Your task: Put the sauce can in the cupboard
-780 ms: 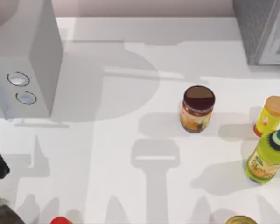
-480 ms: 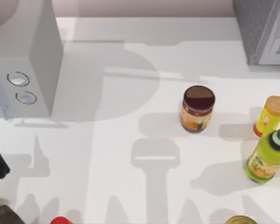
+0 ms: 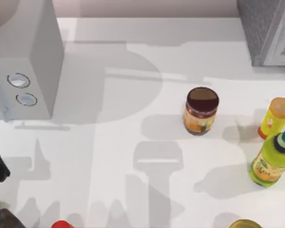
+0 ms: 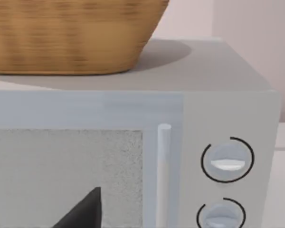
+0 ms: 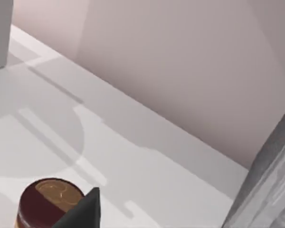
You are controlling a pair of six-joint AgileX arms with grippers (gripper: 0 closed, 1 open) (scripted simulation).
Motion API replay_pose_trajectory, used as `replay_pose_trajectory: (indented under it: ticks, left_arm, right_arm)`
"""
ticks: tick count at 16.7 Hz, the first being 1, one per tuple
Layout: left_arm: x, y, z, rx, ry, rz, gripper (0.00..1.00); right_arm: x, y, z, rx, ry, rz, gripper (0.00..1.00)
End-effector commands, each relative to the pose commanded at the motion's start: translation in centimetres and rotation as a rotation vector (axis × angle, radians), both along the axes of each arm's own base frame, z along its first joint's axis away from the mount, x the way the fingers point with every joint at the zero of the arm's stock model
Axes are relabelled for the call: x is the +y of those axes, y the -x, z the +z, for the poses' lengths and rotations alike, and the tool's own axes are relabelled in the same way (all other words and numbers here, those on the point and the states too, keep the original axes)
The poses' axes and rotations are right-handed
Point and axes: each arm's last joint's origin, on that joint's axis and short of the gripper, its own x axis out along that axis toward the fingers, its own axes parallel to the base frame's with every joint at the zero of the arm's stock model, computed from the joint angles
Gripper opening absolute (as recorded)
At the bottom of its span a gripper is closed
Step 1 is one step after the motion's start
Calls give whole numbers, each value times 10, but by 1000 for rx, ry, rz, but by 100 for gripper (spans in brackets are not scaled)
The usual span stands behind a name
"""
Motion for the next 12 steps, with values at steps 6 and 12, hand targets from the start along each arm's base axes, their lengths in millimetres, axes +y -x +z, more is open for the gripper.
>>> replay_pose_trajectory:
  ticks: [6, 12]
  left_arm:
    - [0, 0, 0, 0, 0, 0, 100]
    - [0, 0, 0, 0, 0, 0, 100]
  right_arm:
    - [24, -132, -15, 252, 211, 402, 100]
    - [43, -205, -102, 427, 238, 752, 100]
